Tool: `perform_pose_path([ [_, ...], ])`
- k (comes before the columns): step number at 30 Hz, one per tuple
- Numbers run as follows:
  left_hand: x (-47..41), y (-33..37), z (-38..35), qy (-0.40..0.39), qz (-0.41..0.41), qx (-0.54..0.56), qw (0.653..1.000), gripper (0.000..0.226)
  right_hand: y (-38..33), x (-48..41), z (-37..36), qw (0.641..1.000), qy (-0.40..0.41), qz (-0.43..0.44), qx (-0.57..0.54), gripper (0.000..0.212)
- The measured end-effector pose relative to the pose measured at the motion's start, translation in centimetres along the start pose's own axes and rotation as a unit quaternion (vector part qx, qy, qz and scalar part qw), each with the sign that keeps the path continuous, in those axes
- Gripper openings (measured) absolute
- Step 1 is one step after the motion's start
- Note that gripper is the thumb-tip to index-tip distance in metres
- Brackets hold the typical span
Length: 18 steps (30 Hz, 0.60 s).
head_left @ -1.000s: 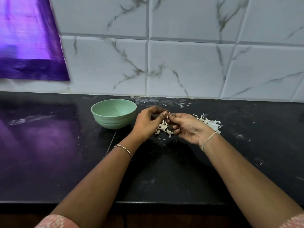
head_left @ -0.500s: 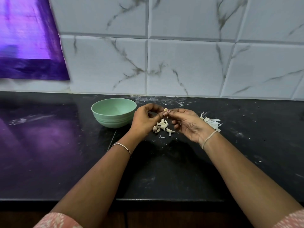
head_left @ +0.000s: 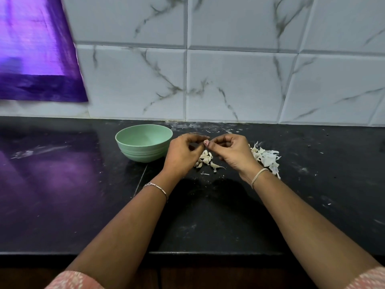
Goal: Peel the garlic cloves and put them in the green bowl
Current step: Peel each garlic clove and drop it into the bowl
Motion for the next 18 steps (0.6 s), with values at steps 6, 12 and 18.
perform_pose_path([
  [6, 0.1, -0.4, 0.3, 0.013, -0.014, -0.067, 0.998, 0.009, 0.2, -0.6, 0.1, 0.997, 0.021, 0.045, 0.051, 0.007],
  [12, 0.6, 1.0, 0.6, 0.016, -0.064, -0.170, 0.983, 0.006, -0.2, -0.5, 0.2, 0.998, 0.027, 0.049, 0.025, 0.003],
  [18, 0.7, 1.7, 0.8, 0.040, -0.088, -0.208, 0.973, 0.010, 0.0, -0.5, 0.2, 0.998, 0.038, 0.042, 0.010, 0.004],
])
Point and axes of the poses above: each hand's wrist, its own x-axis away from the middle knuckle, its own z-axis out of the back of the hand, y = z × x, the point moved 9 cm from there along -x, towards the middle knuckle, and after that the axes turned 11 degrees about y, right-handed, at the moved point
